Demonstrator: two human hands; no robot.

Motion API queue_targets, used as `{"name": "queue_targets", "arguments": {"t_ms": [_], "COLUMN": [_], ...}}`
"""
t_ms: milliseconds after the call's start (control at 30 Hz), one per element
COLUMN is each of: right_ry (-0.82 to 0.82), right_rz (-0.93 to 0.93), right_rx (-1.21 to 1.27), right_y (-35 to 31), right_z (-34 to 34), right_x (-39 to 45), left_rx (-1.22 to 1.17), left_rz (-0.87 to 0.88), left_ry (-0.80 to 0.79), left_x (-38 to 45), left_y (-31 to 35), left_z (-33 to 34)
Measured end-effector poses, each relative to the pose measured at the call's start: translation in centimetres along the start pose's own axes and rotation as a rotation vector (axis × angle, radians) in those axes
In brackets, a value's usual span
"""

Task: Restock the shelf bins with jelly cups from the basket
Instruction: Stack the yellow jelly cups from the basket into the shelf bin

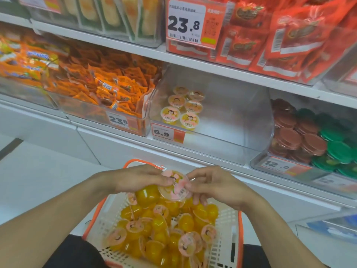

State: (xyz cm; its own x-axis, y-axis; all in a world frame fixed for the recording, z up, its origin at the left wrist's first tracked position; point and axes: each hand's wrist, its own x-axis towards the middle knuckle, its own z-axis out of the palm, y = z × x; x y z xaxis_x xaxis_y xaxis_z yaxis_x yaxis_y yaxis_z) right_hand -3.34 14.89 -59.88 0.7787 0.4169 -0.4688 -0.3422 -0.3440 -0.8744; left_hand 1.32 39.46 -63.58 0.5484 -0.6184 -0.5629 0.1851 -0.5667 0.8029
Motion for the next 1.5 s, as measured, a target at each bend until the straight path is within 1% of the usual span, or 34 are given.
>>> {"name": "queue_targets", "arguments": {"t_ms": [67, 100, 167, 200, 300, 400, 467, 567, 700, 800, 867, 933, 1000, 1133, 1200, 1300, 1500], "right_ry": [-0.038, -0.062, -0.086, -0.067, 0.078, 0.213, 0.274, 0.332, 0.453, 0.529, 0.609, 0.7, 0.752, 0.756, 0.789, 0.777, 0.897], "right_rz": [0.008, 0.014, 0.004, -0.012, -0.08, -0.138, -0.175, -0.223, -0.26, -0.248, -0.237, -0.236, -0.197, 0.006, 0.069, 0.086, 0.091], "right_rx": [0.02, 0.04, 0.071, 0.084, 0.175, 0.317, 0.392, 0.414, 0.486, 0.722, 0.836, 0.839, 0.807, 0.779, 0.784, 0.703, 0.691], "right_y": [-0.1, 0.0, 0.2, 0.3, 0.6, 0.9, 1.0, 0.9, 0.0, -2.0, -3.5, -5.0, -5.9, -4.9, -3.9, -3.6, -4.2], "right_z": [-0.2, 0.0, 0.4, 0.6, 0.7, 1.0, 1.6, 2.6, 3.2, 0.7, -2.5, -5.8, -8.8, -13.4, -14.8, -16.1, -17.5], "right_x": [-0.1, -0.1, 0.0, 0.0, 0.1, 0.4, 0.6, 0.8, 1.2, 2.4, 4.2, 6.5, 9.4, 15.7, 17.9, 19.9, 21.7], "left_rx": [0.021, 0.02, 0.015, 0.01, -0.107, -0.278, -0.355, -0.497, -0.531, -0.484, -0.514, -0.506, -0.48, -0.43, -0.407, -0.342, -0.281], "left_rz": [0.011, 0.021, 0.042, 0.047, 0.077, 0.116, 0.154, 0.189, 0.19, 0.147, 0.136, 0.122, 0.115, 0.097, 0.066, 0.029, -0.003], "left_ry": [-0.068, -0.065, -0.017, 0.025, 0.154, 0.219, 0.245, 0.294, 0.379, 0.441, 0.472, 0.496, 0.511, 0.526, 0.547, 0.549, 0.551], "left_x": [0.2, 0.3, 0.6, 0.7, 0.9, 1.1, 1.2, 1.3, 1.7, 2.1, 2.3, 2.5, 2.7, 3.2, 3.4, 3.8, 4.4], "left_y": [0.2, 0.3, 0.6, 0.6, 0.8, 1.2, 1.5, 1.8, 2.2, 2.3, 2.5, 2.6, 2.6, 2.4, 2.1, 1.3, 1.2], "left_z": [0.0, 0.1, 0.3, 0.4, 0.5, 0.6, 1.0, 1.6, 1.7, 1.4, 1.1, 1.0, 0.9, 1.0, 0.9, 0.3, 0.0]}}
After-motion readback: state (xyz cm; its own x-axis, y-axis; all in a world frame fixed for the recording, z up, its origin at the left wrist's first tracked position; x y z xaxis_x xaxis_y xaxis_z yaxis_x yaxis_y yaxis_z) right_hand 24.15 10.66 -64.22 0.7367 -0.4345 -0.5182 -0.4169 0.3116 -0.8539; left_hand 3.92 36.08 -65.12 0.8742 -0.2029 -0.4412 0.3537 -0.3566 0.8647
